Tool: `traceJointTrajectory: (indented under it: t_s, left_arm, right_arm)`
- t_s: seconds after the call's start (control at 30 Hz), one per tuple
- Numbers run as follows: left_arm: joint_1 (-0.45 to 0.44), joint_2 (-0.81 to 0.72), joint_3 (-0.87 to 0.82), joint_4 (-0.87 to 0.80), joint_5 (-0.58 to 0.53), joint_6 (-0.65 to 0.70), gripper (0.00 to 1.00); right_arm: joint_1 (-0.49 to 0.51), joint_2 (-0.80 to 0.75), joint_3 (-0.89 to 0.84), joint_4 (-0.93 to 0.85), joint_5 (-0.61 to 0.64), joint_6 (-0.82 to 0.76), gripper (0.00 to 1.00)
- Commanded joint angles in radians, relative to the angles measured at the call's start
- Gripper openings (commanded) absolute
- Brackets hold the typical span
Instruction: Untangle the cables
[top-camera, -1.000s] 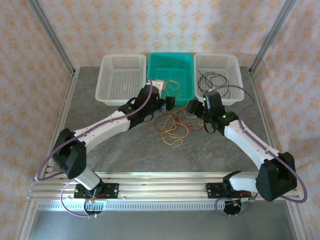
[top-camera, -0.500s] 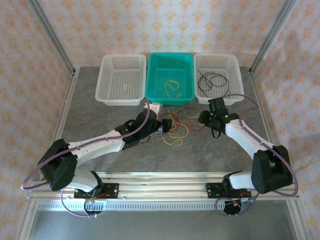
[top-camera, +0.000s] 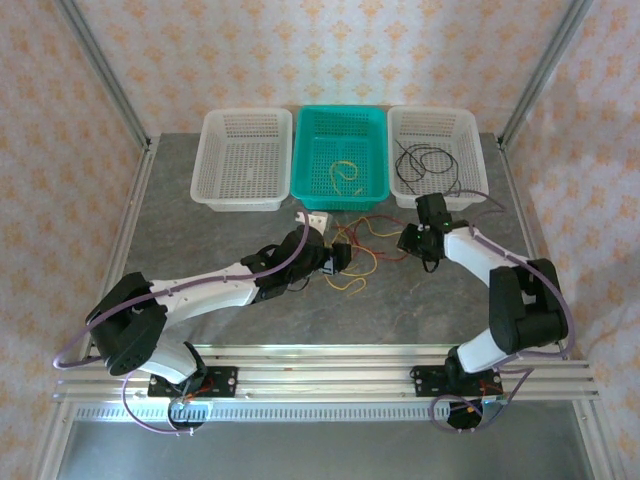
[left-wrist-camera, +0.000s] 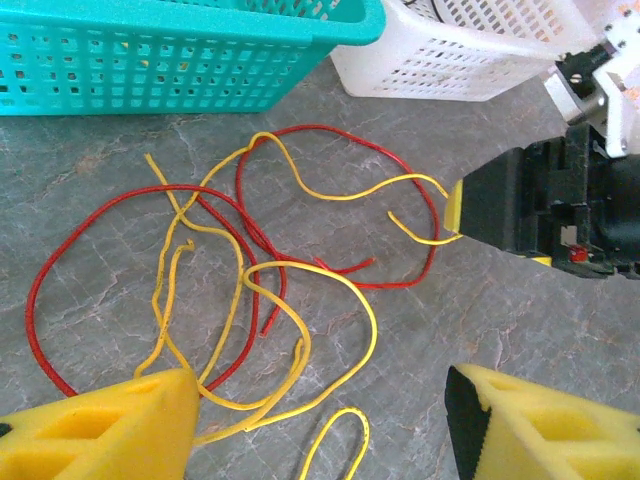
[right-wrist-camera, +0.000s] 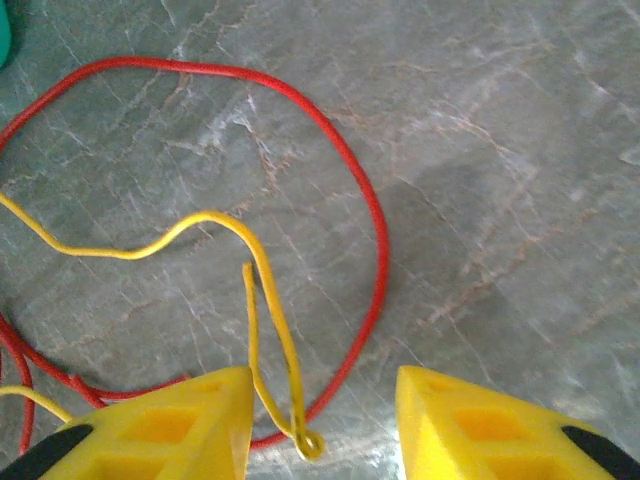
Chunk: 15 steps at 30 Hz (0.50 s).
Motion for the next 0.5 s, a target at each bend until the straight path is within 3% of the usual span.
traceJointTrajectory:
  t_s: [0.0,0.33,0.47]
  left_arm:
    - [-0.007,0.009,0.031,0.004,-0.038,0.006,0.67]
    - [-0.005,0.024,0.042,-0.003,-0.032,-0.003,0.67]
    - [-0.004,0.020,0.046,-0.006,-0.053,-0.009,0.67]
  right_arm:
    - [-0.004,0.028,0.034,0.056,-0.021,-0.010,0.40]
    - [-0.006,0.080,0.054,0.084,-0.033,-0.024,0.31]
    - [-0.006,0.069,0.046,0.092,-0.036,-0.045,0.23]
